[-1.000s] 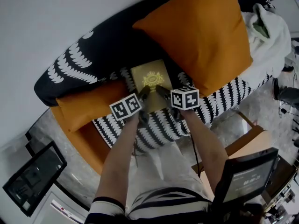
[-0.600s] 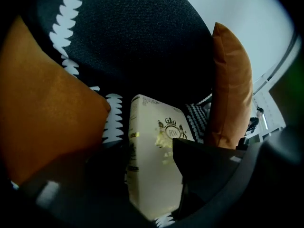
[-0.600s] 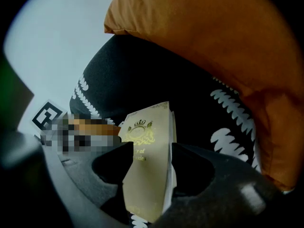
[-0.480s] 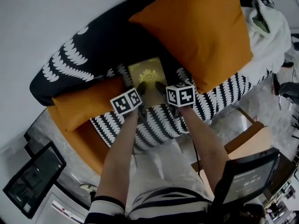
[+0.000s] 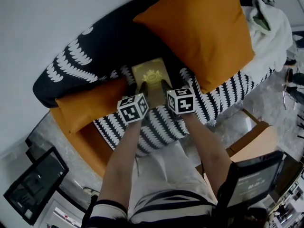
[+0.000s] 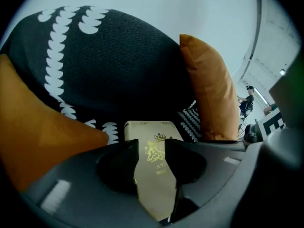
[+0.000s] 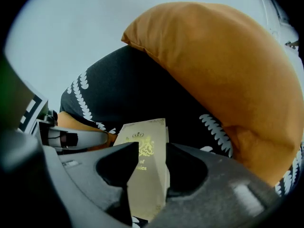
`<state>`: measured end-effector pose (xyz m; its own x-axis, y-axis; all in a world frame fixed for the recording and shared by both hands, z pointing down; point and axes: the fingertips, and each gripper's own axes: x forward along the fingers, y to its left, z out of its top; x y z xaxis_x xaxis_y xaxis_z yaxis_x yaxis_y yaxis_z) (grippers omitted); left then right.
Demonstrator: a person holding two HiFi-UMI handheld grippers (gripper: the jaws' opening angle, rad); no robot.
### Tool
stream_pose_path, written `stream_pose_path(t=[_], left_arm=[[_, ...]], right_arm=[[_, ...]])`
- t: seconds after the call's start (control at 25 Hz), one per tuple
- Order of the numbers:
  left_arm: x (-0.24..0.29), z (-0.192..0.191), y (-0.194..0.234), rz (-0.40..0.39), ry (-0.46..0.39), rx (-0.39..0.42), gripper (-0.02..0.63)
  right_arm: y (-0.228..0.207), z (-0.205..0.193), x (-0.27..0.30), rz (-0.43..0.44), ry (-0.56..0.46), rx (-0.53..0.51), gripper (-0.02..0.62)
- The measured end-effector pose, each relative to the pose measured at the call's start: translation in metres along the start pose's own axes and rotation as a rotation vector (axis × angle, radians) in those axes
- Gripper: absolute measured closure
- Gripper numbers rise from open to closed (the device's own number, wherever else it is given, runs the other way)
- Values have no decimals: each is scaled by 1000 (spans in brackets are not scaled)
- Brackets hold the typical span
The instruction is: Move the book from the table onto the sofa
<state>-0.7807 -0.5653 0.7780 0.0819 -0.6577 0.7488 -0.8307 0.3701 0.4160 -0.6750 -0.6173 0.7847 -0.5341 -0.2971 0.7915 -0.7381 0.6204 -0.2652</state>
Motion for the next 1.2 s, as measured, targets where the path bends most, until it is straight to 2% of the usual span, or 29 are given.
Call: stream_pose_path(t=[0.16,0.2,0.32,0.4,0.8,1.04,1.2], left_arm=[[-11,11,-14,-66,-27,23,481],[-14,11,-16,-77,-28,29,504],[-26,8,-22,-99,-29,49,583],[-34,10,-26,-108,-32,60,603],[-79,11,-50,-149,-34,110,604],[-121,14,-65,-170,-66,143,604],[-160,23,-79,-216,-110,176,604]], right_arm=[[11,10,-12,-32,-42,-54,581],[14,11,-14,-34,-47,-56,592],[22,9,-23,-30,-54,-21,594],[27,12,-31,-28,-64,0,594],[55,20,-77,-26,-130,11,594],[85,28,-117,-3,-186,6,594],[109,37,-152,7,-236,-15,594]])
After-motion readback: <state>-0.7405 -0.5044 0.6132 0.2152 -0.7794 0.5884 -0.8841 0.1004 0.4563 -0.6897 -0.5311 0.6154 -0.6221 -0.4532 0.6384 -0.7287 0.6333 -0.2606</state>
